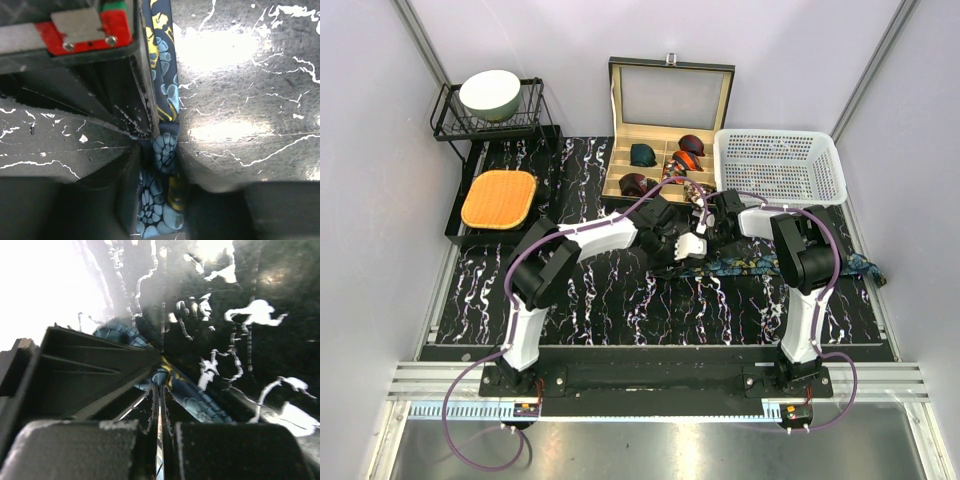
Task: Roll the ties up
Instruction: Roll the tie at the center of the board.
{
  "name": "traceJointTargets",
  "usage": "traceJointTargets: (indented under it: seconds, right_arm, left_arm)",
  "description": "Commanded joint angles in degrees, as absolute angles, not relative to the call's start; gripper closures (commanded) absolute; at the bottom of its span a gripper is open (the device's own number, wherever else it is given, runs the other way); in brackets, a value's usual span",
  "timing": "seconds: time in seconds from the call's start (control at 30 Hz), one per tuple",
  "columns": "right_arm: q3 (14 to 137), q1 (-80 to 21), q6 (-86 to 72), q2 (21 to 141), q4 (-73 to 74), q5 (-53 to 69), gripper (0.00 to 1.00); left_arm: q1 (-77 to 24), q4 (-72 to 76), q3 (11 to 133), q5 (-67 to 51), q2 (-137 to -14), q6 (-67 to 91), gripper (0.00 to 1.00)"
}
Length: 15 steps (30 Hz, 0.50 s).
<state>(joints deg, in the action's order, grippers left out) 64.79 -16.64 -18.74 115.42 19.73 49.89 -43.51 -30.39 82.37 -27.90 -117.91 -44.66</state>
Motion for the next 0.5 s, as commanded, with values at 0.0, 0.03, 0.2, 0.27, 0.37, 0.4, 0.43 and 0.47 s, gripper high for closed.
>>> traceJointTargets:
  seconds: [0.0, 0.03, 0.2, 0.27, 0.37, 0.4, 0.43, 0.47]
  right_arm:
    - [67.1, -17.6, -15.5, 116.5, 22.2, 43.2, 1.00]
    - [67.1, -17.6, -15.1, 116.7, 22.7, 43.1, 1.00]
    - [66.4, -17.5, -14.2, 117.3, 22.9, 40.4, 1.00]
    - [66.3, -17.6, -14.0, 117.4, 22.6, 40.3, 1.00]
    - [66.3, -17.6, -14.2, 117.9, 22.2, 40.2, 1.00]
    - [66.4, -17.5, -14.4, 117.9, 22.1, 40.2, 1.00]
    - [66.4, -17.6, -14.3, 118.0, 22.1, 40.3, 1.00]
    - [66.4, -17.6, -14.4, 118.1, 22.1, 40.2, 1.00]
  left_arm:
    - [-41.1, -31.0, 78.5, -29.6, -116.2, -41.3, 0.48]
    - [-40.5, -30.2, 77.9, -30.9, -114.6, -40.8, 0.43]
    - [-36.9, -21.1, 71.0, -34.0, -107.9, -37.1, 0.30]
    - [-36.7, -17.1, 68.3, -33.4, -105.6, -36.9, 0.29]
    - [-36.7, -15.3, 66.3, -32.4, -105.1, -36.7, 0.29]
    - [-36.7, -15.5, 66.6, -32.3, -105.6, -36.7, 0.31]
    - [-36.7, -15.4, 66.8, -32.4, -105.8, -36.6, 0.32]
    - [-36.7, -14.5, 66.7, -32.6, -105.9, -36.0, 0.33]
